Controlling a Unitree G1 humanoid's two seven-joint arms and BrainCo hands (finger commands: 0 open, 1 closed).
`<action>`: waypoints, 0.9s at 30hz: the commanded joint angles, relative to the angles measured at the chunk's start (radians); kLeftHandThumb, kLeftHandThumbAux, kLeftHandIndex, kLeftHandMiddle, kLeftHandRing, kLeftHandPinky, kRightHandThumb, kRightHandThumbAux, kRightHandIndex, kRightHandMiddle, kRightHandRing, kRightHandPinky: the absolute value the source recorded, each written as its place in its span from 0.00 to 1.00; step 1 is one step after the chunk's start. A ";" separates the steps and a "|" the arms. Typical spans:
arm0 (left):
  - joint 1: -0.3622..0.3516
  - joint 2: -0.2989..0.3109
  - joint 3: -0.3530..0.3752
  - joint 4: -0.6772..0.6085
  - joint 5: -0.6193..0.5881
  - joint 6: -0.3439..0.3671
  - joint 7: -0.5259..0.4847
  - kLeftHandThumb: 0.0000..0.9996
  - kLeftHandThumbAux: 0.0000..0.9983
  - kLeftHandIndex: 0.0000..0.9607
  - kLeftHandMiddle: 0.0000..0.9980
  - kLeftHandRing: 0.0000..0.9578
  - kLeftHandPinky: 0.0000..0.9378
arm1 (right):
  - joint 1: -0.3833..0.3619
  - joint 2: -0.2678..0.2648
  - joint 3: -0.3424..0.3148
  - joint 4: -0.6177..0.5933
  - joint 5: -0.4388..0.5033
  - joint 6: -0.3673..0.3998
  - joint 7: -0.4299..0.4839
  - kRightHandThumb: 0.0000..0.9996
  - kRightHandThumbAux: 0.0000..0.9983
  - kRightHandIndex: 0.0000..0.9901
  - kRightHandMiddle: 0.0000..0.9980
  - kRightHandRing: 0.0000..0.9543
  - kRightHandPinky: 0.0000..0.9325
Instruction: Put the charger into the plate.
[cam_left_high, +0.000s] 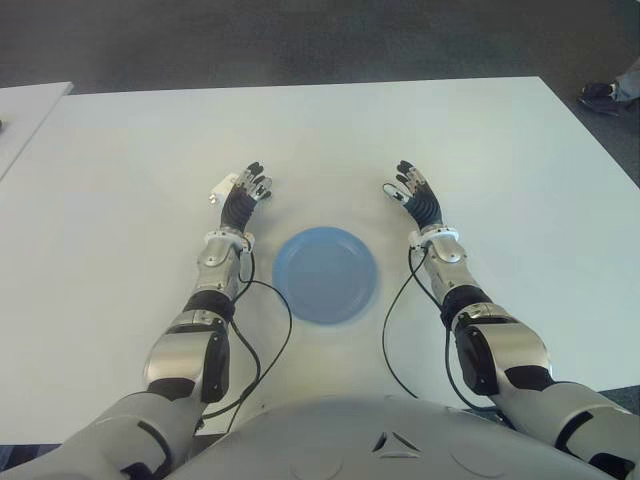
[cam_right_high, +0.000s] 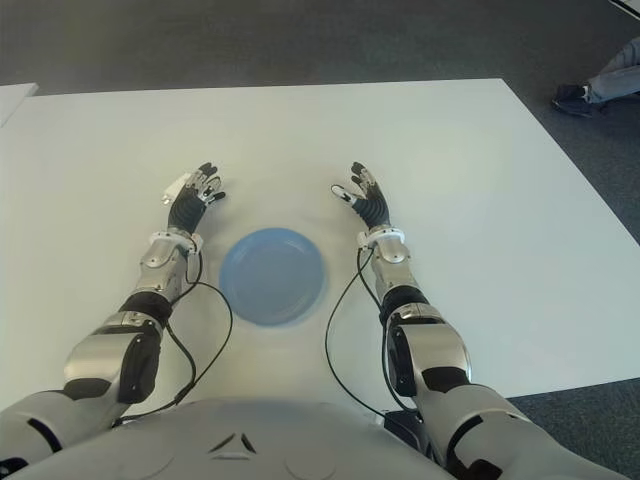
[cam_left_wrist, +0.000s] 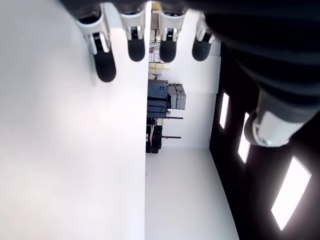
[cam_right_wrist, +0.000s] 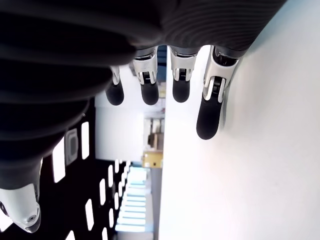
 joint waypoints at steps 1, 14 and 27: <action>0.031 0.032 -0.051 0.028 0.078 0.005 0.036 0.03 0.52 0.00 0.09 0.13 0.21 | 0.077 0.027 0.008 0.084 -0.023 0.090 -0.001 0.10 0.60 0.00 0.00 0.00 0.00; 0.197 0.187 -0.240 -0.576 0.470 0.218 0.194 0.04 0.62 0.11 0.26 0.30 0.35 | 0.076 0.026 0.002 0.081 -0.020 0.081 -0.006 0.11 0.60 0.00 0.00 0.00 0.00; 0.229 0.245 -0.342 -0.621 0.860 0.154 0.731 0.20 0.64 0.26 0.39 0.44 0.51 | 0.080 0.026 0.012 0.076 -0.029 0.079 -0.023 0.11 0.59 0.00 0.00 0.00 0.00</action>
